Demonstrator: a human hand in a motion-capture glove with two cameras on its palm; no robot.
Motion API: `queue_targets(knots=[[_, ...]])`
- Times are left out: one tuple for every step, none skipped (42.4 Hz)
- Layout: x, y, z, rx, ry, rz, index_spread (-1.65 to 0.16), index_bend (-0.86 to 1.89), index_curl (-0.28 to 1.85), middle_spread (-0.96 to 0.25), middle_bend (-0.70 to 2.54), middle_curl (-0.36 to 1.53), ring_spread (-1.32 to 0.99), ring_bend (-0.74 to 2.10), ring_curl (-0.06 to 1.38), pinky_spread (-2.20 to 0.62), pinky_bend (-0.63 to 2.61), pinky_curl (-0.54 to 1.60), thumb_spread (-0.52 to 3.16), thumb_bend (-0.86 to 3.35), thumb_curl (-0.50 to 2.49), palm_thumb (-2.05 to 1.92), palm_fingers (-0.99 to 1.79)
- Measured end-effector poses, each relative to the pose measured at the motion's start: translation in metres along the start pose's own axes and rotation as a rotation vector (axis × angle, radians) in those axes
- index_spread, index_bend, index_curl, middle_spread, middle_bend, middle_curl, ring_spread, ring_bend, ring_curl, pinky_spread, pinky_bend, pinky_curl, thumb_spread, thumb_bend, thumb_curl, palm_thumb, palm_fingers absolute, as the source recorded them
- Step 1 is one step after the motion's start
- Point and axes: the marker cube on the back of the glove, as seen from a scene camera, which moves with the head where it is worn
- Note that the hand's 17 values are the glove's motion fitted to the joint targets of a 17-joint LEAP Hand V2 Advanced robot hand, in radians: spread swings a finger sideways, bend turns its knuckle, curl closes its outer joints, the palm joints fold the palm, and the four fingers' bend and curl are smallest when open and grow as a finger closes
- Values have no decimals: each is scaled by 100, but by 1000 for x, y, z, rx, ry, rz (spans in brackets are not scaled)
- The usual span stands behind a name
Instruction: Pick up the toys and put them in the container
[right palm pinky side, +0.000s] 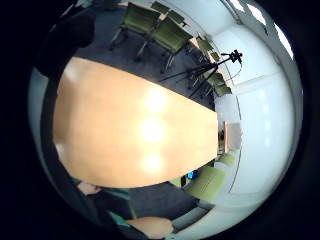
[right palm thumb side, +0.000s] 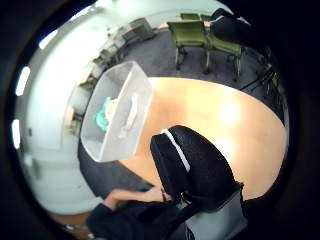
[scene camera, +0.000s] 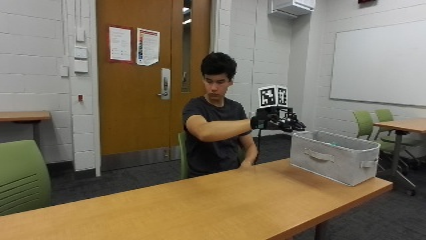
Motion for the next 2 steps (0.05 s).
queue_targets(knots=[[2, 1, 1, 0, -1, 2, -34, 34, 35, -18, 27, 49, -35, 49, 24, -16, 79, 26, 124, -4, 22, -5, 7], [3, 1, 2, 1, -2, 4, -33, 34, 35, -18, 27, 49, -35, 48, 24, -16, 79, 26, 125, -4, 22, -5, 7]])
